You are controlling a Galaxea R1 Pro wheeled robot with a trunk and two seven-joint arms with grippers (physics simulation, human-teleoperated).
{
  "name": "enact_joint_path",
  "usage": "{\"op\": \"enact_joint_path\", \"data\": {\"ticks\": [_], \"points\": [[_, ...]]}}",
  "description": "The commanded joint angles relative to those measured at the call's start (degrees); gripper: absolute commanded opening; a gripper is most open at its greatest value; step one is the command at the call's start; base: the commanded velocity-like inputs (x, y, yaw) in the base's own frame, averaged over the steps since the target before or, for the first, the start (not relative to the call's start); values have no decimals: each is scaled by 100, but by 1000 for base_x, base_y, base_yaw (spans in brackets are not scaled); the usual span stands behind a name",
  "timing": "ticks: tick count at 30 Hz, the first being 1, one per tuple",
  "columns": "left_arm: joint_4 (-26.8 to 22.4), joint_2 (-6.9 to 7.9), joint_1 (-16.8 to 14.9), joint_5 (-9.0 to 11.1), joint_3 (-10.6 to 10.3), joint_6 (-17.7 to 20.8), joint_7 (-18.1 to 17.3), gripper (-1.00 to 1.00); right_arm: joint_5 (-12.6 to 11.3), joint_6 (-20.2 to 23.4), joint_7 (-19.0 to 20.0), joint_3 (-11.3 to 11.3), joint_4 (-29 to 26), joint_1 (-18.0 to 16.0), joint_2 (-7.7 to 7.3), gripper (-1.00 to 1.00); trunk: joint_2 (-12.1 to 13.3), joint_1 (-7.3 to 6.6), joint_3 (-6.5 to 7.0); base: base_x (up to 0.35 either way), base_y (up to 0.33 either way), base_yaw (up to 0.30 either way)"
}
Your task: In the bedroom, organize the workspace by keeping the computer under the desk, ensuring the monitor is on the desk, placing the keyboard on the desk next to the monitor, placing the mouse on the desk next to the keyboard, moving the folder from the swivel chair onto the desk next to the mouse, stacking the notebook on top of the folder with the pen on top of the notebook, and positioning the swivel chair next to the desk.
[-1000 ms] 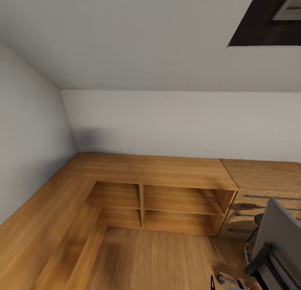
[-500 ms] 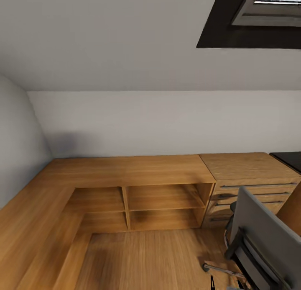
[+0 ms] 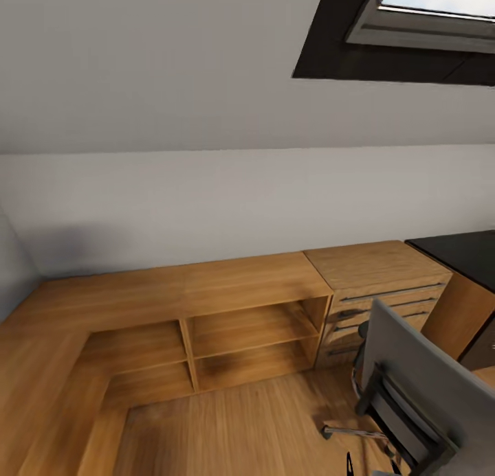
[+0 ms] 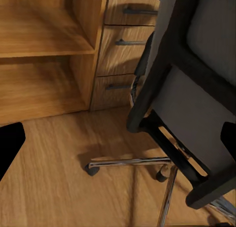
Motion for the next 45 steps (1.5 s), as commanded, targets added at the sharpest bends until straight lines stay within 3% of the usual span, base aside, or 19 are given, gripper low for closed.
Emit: {"op": "enact_joint_path", "data": {"ticks": [1,45], "points": [[-6,2,-1,25,-52,-9,33,100,-6,2,-53,48,-9,-3,-2,100,-5,3,-8,226,106,-300],[-6,2,-1,27,-48,7,45,100,12,-30,-53,84,0,-3,-2,100,-5,3,-70,85,51,-292]]}}
